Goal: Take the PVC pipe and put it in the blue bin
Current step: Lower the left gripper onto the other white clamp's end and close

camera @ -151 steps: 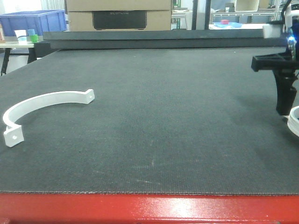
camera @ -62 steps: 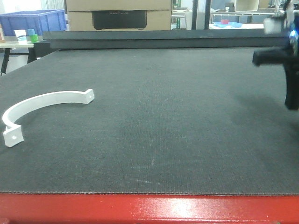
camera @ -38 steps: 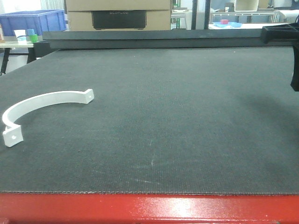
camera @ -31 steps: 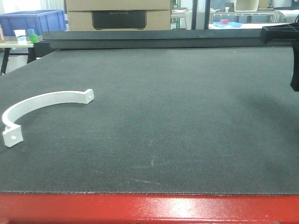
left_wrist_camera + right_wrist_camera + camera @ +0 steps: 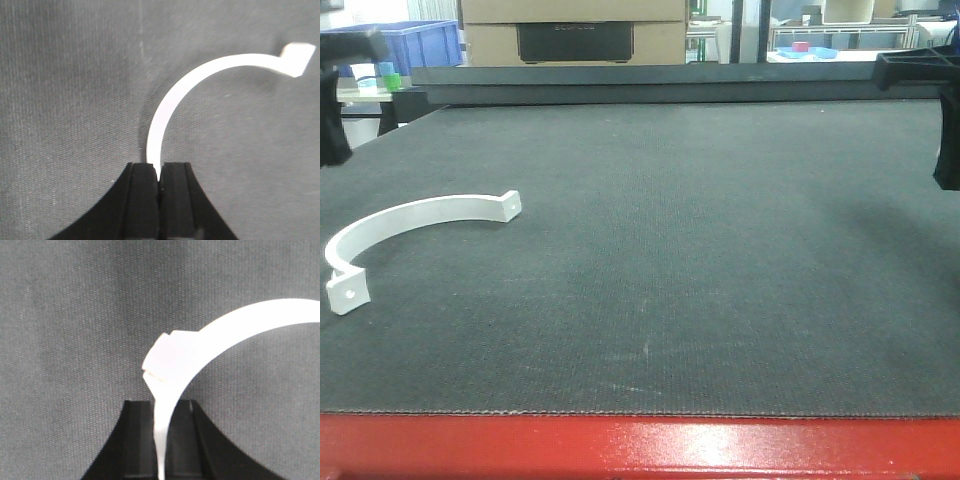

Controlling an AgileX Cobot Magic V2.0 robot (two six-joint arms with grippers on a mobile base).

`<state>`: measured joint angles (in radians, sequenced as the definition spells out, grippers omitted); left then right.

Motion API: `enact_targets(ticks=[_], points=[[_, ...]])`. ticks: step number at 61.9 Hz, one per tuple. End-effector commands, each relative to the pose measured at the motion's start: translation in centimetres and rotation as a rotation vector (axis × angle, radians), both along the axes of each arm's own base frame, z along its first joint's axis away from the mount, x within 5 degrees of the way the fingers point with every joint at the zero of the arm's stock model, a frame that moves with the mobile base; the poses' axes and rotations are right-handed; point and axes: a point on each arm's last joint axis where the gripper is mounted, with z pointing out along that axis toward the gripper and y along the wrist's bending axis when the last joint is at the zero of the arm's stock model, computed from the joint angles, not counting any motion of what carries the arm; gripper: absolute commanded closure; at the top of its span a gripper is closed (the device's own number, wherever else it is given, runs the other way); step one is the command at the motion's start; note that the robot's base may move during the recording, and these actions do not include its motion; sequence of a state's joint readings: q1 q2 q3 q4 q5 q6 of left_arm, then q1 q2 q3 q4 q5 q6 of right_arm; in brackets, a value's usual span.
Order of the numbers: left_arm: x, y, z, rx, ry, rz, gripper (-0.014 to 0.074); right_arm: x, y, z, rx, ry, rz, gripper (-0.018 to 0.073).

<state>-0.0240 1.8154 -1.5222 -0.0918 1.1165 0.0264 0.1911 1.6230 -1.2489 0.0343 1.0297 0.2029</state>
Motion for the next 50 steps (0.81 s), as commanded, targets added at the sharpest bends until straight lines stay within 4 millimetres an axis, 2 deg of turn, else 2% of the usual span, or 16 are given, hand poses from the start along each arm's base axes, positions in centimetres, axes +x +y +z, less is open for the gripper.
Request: enact_targets(ticks=[1, 6, 10, 15, 22, 29, 37, 50], points=[[0.2, 0.2, -0.5, 0.022, 0.017, -0.007, 0.0708, 0.1, 0.0, 0.4, -0.007, -0.028, 0.014, 0.0712], [0.3, 0.2, -0.9, 0.022, 0.038, -0.008, 0.0705, 0.2, 0.0, 0.4, -0.006, -0.034, 0.014, 0.0712], [0.4, 0.2, -1.2, 0.018, 0.046, -0.007, 0.0664, 0.2, 0.0, 0.4, -0.005, -0.039, 0.014, 0.0712], [0.5, 0.1, -1.5, 0.007, 0.058, -0.004, 0.0580, 0.2, 0.0, 0.4, -0.004, -0.044, 0.014, 0.0712], [0.6, -0.3, -2.1, 0.001, 0.082, -0.013, 0.0403, 0.3, 0.0, 0.4, -0.003, -0.048, 0.013, 0.0712], [0.4, -1.1, -2.1, 0.002, 0.094, -0.034, 0.0319, 0.3, 0.1, 0.4, -0.003, -0.050, 0.013, 0.0712], [0.4, -1.9, -2.1, 0.035, 0.085, -0.059, 0.0321, 0.3, 0.1, 0.4, -0.002, -0.054, 0.013, 0.0712], [0.4, -1.6, -2.2, 0.068, 0.088, -0.023, 0.0321, 0.3, 0.1, 0.5, -0.002, -0.056, 0.013, 0.0712]])
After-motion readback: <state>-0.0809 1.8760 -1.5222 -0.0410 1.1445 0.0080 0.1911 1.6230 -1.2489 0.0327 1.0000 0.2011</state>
